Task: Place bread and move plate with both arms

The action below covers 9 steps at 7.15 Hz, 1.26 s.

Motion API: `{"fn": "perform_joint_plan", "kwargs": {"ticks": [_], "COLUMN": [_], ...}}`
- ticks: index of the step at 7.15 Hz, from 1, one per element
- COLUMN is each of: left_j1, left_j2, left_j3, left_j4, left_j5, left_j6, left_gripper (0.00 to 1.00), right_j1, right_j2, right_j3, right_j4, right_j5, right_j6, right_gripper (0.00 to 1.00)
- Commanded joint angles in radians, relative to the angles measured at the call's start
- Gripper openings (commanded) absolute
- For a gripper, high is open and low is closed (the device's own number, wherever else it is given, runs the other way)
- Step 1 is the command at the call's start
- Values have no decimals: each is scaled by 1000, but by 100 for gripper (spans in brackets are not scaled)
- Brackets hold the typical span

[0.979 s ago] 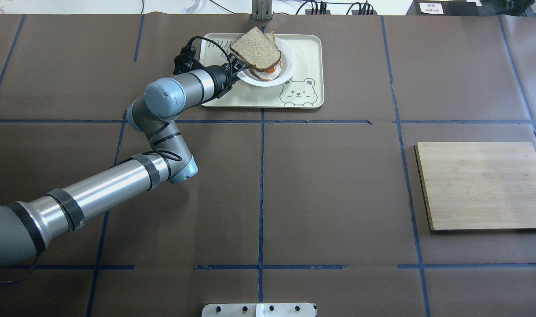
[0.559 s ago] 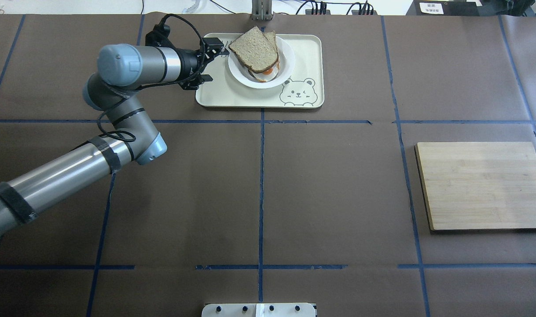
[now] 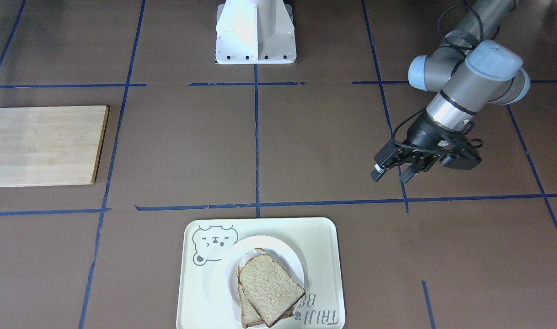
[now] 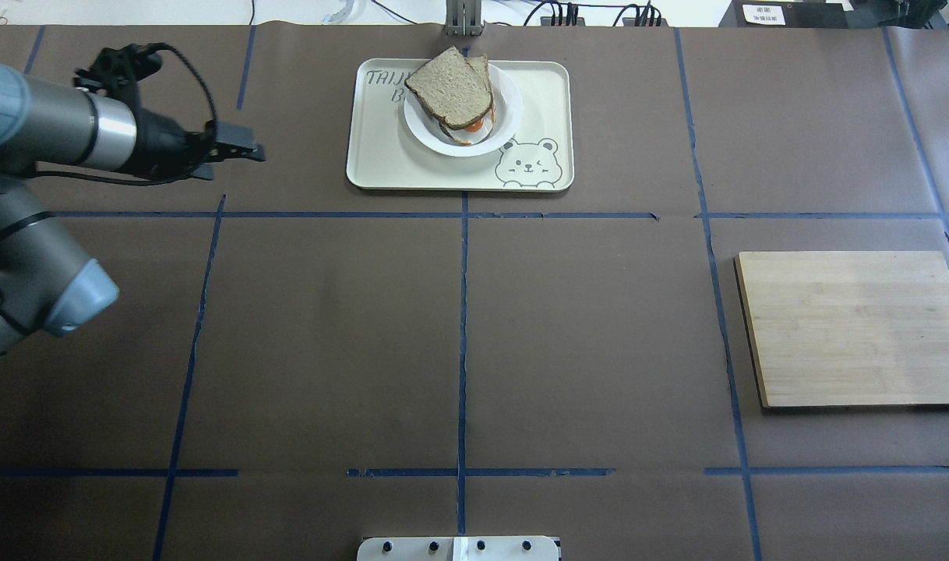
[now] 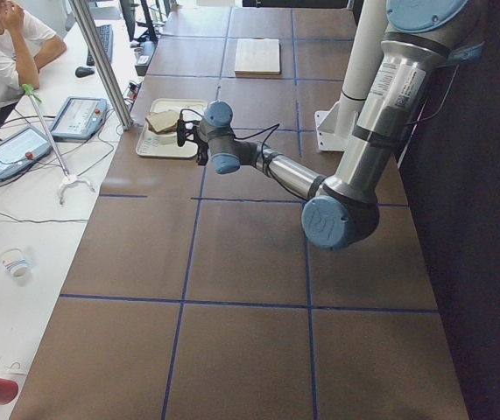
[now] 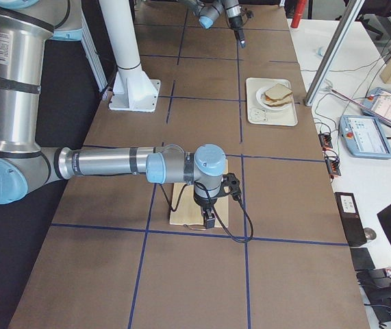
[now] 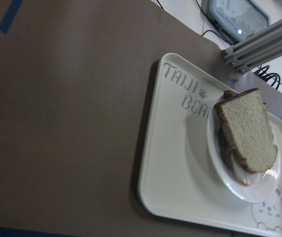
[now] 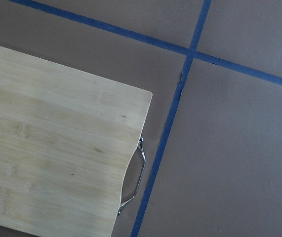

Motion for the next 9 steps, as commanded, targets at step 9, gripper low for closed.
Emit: {"fn": "perform_joint_plan", "kwargs": {"ticks": [9], "left_j1": [-668], "left_j2": [467], "left_j3": [-127], "left_j4": [782], "left_j5": [-304], "left_j6": [1437], "left_gripper": [100], "right_j1": [0], "right_j2": [-5], "right_j3": [-3], "right_j4": [0], "right_j5": [0], "right_j6": [8], "right_gripper": [100]}}
